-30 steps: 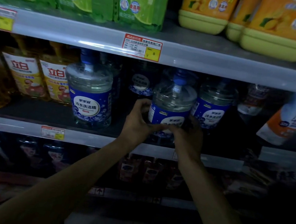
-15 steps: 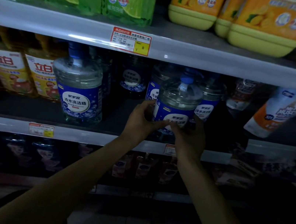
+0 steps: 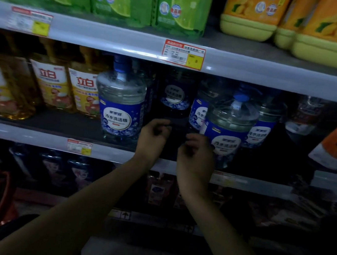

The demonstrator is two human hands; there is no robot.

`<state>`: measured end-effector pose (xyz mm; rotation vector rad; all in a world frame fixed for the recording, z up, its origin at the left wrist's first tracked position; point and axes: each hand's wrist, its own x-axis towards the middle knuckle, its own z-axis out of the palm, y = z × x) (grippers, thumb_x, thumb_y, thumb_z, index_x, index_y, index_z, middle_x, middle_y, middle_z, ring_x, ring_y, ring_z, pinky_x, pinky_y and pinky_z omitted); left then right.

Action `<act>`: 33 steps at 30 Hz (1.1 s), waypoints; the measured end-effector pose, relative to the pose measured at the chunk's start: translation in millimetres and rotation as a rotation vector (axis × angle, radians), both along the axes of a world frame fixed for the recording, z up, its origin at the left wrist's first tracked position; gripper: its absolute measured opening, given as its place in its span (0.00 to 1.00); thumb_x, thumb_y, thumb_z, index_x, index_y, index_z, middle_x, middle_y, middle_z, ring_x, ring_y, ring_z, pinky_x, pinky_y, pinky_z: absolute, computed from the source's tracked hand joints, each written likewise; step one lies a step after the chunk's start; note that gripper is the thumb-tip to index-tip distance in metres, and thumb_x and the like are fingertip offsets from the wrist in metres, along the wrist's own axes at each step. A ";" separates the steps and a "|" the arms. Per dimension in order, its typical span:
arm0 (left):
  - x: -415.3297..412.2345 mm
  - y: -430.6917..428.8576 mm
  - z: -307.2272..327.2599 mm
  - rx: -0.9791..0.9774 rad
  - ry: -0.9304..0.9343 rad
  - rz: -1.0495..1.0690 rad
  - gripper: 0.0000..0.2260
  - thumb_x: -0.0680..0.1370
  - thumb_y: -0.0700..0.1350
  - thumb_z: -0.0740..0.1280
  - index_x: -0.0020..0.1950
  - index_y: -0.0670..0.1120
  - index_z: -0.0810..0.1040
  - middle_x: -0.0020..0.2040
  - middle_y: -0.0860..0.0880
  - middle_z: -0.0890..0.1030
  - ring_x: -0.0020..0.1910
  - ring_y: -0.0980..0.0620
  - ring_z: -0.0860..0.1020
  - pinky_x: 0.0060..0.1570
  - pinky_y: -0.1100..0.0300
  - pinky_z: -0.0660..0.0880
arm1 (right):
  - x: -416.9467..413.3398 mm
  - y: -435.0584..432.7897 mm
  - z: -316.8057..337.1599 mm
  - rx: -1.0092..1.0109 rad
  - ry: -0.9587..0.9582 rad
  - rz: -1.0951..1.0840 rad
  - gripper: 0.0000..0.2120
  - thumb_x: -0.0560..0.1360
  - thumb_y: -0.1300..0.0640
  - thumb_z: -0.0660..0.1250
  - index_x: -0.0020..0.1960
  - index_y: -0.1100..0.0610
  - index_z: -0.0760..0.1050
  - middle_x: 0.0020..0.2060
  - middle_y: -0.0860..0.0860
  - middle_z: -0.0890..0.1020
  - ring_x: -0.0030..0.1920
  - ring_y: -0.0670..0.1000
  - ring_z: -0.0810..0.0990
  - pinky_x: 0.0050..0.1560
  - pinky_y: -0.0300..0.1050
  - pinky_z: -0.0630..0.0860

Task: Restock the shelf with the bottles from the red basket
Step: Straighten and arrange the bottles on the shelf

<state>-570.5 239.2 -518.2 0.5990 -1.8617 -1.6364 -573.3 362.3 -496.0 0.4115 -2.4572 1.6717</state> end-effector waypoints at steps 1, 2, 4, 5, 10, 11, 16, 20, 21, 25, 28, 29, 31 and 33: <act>-1.7 -1.9 0.3 0.028 0.012 0.014 0.09 0.83 0.38 0.66 0.62 0.42 0.80 0.51 0.51 0.82 0.52 0.56 0.79 0.52 0.67 0.77 | -1.6 -11.0 -1.6 0.006 -0.012 0.028 0.13 0.78 0.64 0.66 0.60 0.54 0.78 0.52 0.48 0.82 0.52 0.48 0.81 0.49 0.41 0.75; -4.3 -4.1 -0.1 0.060 0.021 0.023 0.09 0.83 0.39 0.65 0.62 0.44 0.80 0.52 0.52 0.82 0.54 0.55 0.79 0.54 0.66 0.77 | -5.7 -21.4 -2.8 0.012 -0.038 0.045 0.13 0.79 0.63 0.64 0.62 0.53 0.77 0.54 0.48 0.82 0.54 0.48 0.80 0.49 0.39 0.73; -12.3 -8.6 -1.3 0.125 0.029 0.024 0.10 0.83 0.41 0.65 0.64 0.46 0.79 0.56 0.49 0.82 0.58 0.52 0.80 0.60 0.58 0.77 | -21.7 -39.1 -8.8 0.009 -0.108 0.080 0.15 0.82 0.62 0.60 0.66 0.53 0.76 0.59 0.48 0.81 0.56 0.47 0.79 0.49 0.36 0.71; -16.5 -10.8 -1.5 0.150 0.029 0.014 0.12 0.83 0.42 0.65 0.66 0.46 0.79 0.58 0.48 0.82 0.60 0.51 0.80 0.62 0.56 0.77 | -32.6 -46.7 -15.0 -0.003 -0.137 0.104 0.16 0.83 0.61 0.59 0.69 0.52 0.75 0.62 0.49 0.80 0.57 0.47 0.79 0.51 0.36 0.72; -43.8 -26.7 0.9 0.203 0.024 -0.025 0.17 0.84 0.41 0.65 0.73 0.44 0.74 0.62 0.47 0.80 0.60 0.50 0.78 0.59 0.60 0.77 | -70.7 -77.7 -39.7 -0.123 -0.271 0.161 0.21 0.84 0.60 0.58 0.75 0.50 0.69 0.69 0.51 0.76 0.67 0.53 0.76 0.67 0.52 0.75; -49.8 -30.2 0.8 0.208 0.028 -0.019 0.18 0.83 0.41 0.65 0.74 0.44 0.73 0.63 0.46 0.79 0.62 0.49 0.78 0.61 0.57 0.77 | -76.2 -85.1 -40.2 -0.169 -0.294 0.167 0.22 0.84 0.60 0.59 0.77 0.50 0.67 0.70 0.51 0.76 0.68 0.53 0.76 0.68 0.52 0.74; -69.2 -40.4 -2.5 0.205 0.024 0.018 0.20 0.84 0.45 0.65 0.76 0.49 0.71 0.69 0.47 0.78 0.66 0.50 0.76 0.66 0.56 0.73 | -101.5 -109.0 -39.4 -0.315 -0.356 0.171 0.27 0.83 0.60 0.61 0.80 0.47 0.61 0.73 0.50 0.72 0.71 0.51 0.73 0.71 0.51 0.72; -84.3 -46.4 -9.7 0.170 0.056 0.007 0.23 0.84 0.50 0.64 0.79 0.53 0.68 0.74 0.50 0.74 0.71 0.51 0.73 0.73 0.49 0.70 | -118.8 -119.5 -49.3 -0.366 -0.313 0.164 0.29 0.83 0.55 0.62 0.81 0.44 0.56 0.79 0.48 0.63 0.77 0.51 0.64 0.76 0.55 0.65; -86.7 -46.7 -9.9 0.169 0.065 0.002 0.23 0.83 0.51 0.64 0.79 0.54 0.67 0.74 0.51 0.74 0.72 0.52 0.73 0.73 0.50 0.69 | -121.8 -121.8 -50.5 -0.383 -0.306 0.161 0.30 0.83 0.54 0.62 0.81 0.43 0.56 0.80 0.47 0.61 0.78 0.50 0.62 0.77 0.55 0.64; -97.9 -51.8 -12.9 0.175 0.052 -0.008 0.26 0.79 0.62 0.63 0.77 0.59 0.69 0.74 0.53 0.75 0.72 0.52 0.73 0.74 0.46 0.69 | -131.1 -128.2 -51.3 -0.496 -0.326 0.167 0.25 0.84 0.46 0.60 0.79 0.40 0.61 0.77 0.42 0.65 0.75 0.46 0.65 0.74 0.48 0.65; -103.9 -55.0 -15.8 0.172 0.054 -0.045 0.29 0.76 0.63 0.62 0.78 0.61 0.68 0.75 0.54 0.74 0.73 0.52 0.73 0.74 0.45 0.69 | -136.7 -133.3 -53.2 -0.636 -0.422 0.143 0.22 0.84 0.43 0.58 0.77 0.43 0.67 0.73 0.44 0.72 0.71 0.46 0.70 0.73 0.47 0.66; -104.2 -54.7 -14.6 0.165 0.063 -0.053 0.30 0.75 0.63 0.61 0.78 0.61 0.67 0.75 0.55 0.73 0.73 0.53 0.72 0.74 0.45 0.69 | -138.1 -135.1 -54.5 -0.674 -0.459 0.128 0.24 0.83 0.41 0.58 0.77 0.45 0.67 0.73 0.45 0.72 0.71 0.46 0.71 0.74 0.49 0.66; -105.6 -55.3 -15.1 0.172 0.077 -0.054 0.32 0.73 0.64 0.61 0.78 0.60 0.67 0.75 0.54 0.74 0.72 0.52 0.73 0.74 0.45 0.69 | -139.7 -137.3 -55.9 -0.725 -0.509 0.090 0.27 0.82 0.38 0.58 0.78 0.47 0.66 0.73 0.48 0.72 0.71 0.49 0.71 0.75 0.53 0.66; -106.9 -55.7 -16.1 0.180 0.080 -0.049 0.31 0.73 0.63 0.61 0.77 0.60 0.68 0.74 0.53 0.75 0.71 0.51 0.74 0.73 0.44 0.70 | -142.6 -138.3 -55.9 -0.753 -0.528 0.090 0.26 0.83 0.41 0.58 0.78 0.49 0.66 0.73 0.50 0.72 0.72 0.50 0.71 0.76 0.54 0.66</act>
